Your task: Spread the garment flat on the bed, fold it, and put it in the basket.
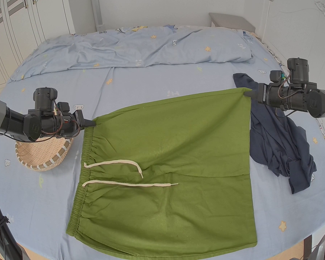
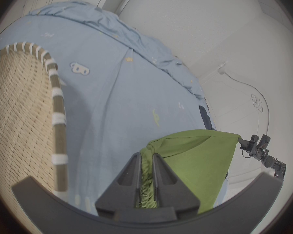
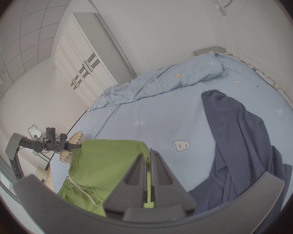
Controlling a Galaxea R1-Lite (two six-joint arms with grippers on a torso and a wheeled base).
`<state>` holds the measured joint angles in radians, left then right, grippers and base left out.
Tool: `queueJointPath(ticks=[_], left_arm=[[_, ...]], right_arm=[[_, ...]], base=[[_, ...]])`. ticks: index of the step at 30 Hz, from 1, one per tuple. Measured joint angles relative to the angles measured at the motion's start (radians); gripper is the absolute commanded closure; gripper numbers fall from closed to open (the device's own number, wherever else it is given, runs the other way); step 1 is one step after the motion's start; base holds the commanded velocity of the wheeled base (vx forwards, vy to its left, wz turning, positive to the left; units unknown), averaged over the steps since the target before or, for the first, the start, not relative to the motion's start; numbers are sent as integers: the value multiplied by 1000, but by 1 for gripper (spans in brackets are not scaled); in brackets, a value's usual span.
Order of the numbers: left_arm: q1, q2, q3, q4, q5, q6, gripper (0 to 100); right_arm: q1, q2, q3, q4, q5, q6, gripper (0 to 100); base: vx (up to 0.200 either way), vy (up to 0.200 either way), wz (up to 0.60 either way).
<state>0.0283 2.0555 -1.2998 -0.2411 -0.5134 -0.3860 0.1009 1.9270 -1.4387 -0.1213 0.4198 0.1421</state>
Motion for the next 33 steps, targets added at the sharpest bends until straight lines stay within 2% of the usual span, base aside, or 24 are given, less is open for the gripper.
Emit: queueJointPath(ticks=[4,13,24,32,33], left_arm=[[15,1,1,-58,9,-1,100],[24,7,9,-135,107,1,100],[20,27,19,-187,116,6,100],[15,39,21,-196,117,6,100],[15,41,20,-196,118,6,0]], right_arm=[[10,63,-85,32,-2,-2,100],[24,164,-208,53,-2,-4,100],[28,252,-394,150,-5,-9,100],[26,295,-454,196,-10,-12,100],[25,298,-455,198,-11,-12,100]], base=[[0,0,0],[0,0,0],[0,0,0],[0,0,0],[0,0,0]])
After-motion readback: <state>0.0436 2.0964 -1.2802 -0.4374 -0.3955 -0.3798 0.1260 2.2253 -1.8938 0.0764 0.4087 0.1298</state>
